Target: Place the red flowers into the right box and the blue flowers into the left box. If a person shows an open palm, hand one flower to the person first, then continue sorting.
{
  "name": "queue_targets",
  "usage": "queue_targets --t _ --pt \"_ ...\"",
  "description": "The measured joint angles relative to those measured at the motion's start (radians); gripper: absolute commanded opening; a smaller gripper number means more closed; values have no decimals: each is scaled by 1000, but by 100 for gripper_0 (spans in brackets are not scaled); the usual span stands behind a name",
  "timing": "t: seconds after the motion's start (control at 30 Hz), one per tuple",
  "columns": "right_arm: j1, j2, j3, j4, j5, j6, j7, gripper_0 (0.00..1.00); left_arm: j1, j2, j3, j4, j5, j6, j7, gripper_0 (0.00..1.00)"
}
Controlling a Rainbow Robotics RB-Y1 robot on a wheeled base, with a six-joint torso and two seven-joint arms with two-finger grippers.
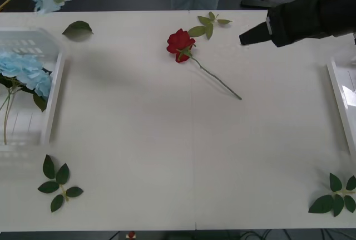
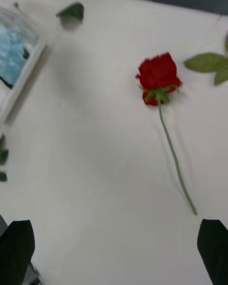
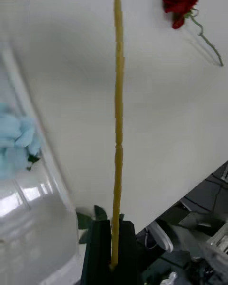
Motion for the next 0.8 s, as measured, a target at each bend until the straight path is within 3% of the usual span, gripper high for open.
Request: queue_targets --t 0.13,0.3,0.63,0.8 --pt "-73 1 95 59 83 54 0 100 63 58 -29 -28 1 0 -2 0" --pt "-150 38 200 142 238 68 0 100 200 132 -85 -160 4 0 -2 0" --pt "-210 183 380 299 530 -63 1 100 434 173 17 -238 33 -8 0 0" --pt "-210 294 383 434 626 -156 5 100 559 173 73 -239 30 -169 4 0"
